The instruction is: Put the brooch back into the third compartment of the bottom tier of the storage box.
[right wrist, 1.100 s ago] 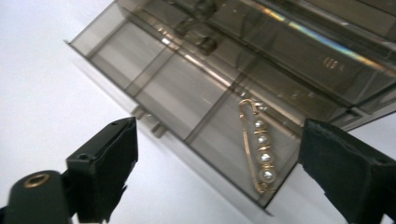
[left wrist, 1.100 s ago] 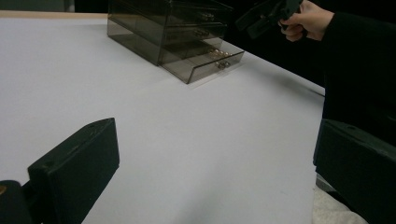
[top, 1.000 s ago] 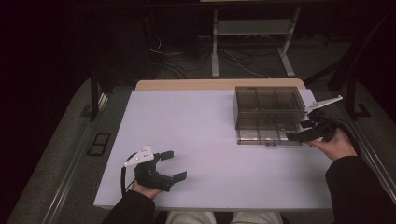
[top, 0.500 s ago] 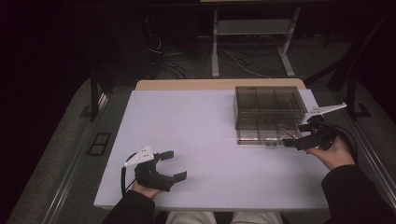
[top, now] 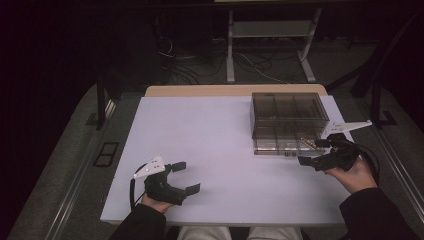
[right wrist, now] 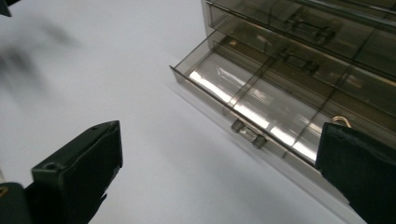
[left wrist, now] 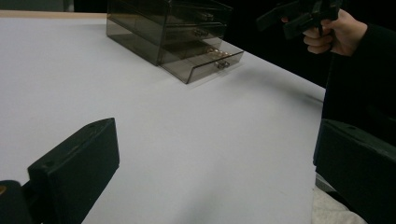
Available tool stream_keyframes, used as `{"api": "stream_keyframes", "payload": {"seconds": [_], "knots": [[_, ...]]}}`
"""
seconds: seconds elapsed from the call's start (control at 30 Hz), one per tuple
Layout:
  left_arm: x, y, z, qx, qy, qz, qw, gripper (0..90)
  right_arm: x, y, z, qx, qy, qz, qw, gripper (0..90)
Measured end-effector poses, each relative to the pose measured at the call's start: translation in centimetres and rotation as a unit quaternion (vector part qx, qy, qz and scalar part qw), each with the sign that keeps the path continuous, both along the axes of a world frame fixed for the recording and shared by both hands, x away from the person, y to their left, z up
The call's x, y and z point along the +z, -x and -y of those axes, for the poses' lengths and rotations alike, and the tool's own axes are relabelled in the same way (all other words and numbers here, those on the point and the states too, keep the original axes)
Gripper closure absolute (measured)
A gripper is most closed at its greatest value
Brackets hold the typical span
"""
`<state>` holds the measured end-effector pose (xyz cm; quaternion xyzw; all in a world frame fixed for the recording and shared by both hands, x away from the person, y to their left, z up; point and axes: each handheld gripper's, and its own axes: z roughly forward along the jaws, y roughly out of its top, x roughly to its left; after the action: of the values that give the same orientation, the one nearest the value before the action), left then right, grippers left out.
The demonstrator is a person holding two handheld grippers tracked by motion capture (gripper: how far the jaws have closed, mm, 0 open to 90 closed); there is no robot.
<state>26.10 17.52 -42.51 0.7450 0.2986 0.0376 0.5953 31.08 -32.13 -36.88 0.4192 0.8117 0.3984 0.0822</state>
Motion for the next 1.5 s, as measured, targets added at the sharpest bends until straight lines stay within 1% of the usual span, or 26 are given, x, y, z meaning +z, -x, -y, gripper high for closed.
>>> {"api": "stream_keyframes", "payload": {"seconds": [0.17, 0.2, 0.4, 0.77, 0.93, 0.97, 1.03, 1.13, 1.17, 1.23, 1.27, 1.4, 1.5], "knots": [[0.0, 0.0, 0.0, 0.001, -0.001, 0.0, 1.0, 0.0, -0.1, 0.6, -0.3, 0.005, -0.004, 0.005, 1.0, 0.1], [0.0, 0.0, 0.0, 0.001, 0.0, 0.0, 1.0, 0.0, -0.1, 0.9, -0.4, 0.008, -0.009, 0.008, 0.9999, 0.2], [0.0, 0.0, 0.0, 0.0, 0.0, 0.0, 1.0, 0.0, -0.4, 1.4, -0.7, 0.013, -0.015, 0.012, 0.9997, 0.1], [0.0, 0.0, 0.0, 0.0, -0.001, 0.0, 1.0, 0.0, -1.6, 2.5, -1.1, 0.024, -0.023, 0.016, 0.9993, 0.2], [0.0, 0.0, 0.0, -0.001, -0.001, 0.0, 1.0, 0.0, -2.6, 3.1, -1.3, 0.028, -0.026, 0.019, 0.9991, 0.2], [0.0, 0.0, 0.0, -0.001, -0.001, 0.0, 1.0, 0.0, -2.8, 3.3, -1.4, 0.03, -0.025, 0.02, 0.9991, 0.2], [0.0, 0.0, 0.0, -0.001, -0.002, 0.0, 1.0, 0.0, -3.6, 3.6, -1.5, 0.03, -0.03, 0.019, 0.9989, 0.2], [0.0, 0.0, 0.0, -0.002, -0.002, 0.0, 1.0, 0.0, -4.0, 3.7, -1.6, 0.034, -0.031, 0.021, 0.9987, 0.1], [0.0, 0.0, 0.0, -0.002, -0.002, -0.001, 1.0, 0.0, -4.2, 3.9, -1.6, 0.034, -0.032, 0.018, 0.9987, 0.2], [-0.1, 0.0, 0.0, -0.002, -0.002, -0.001, 1.0, 0.0, -4.6, 4.0, -1.7, 0.033, -0.033, 0.022, 0.9987, 0.2], [-0.1, 0.0, 0.0, -0.003, -0.003, -0.001, 1.0, 0.0, -4.7, 4.1, -1.7, 0.033, -0.033, 0.02, 0.9987, 0.2], [-0.1, 0.0, 0.0, -0.004, -0.005, -0.001, 1.0, 0.0, -5.8, 4.4, -1.9, 0.033, -0.034, 0.018, 0.9987, 0.2], [-0.1, -0.1, 0.1, -0.004, -0.006, -0.002, 1.0, 0.0, -5.9, 4.6, -2.0, 0.033, -0.033, 0.017, 0.9988, 0.2]]}}
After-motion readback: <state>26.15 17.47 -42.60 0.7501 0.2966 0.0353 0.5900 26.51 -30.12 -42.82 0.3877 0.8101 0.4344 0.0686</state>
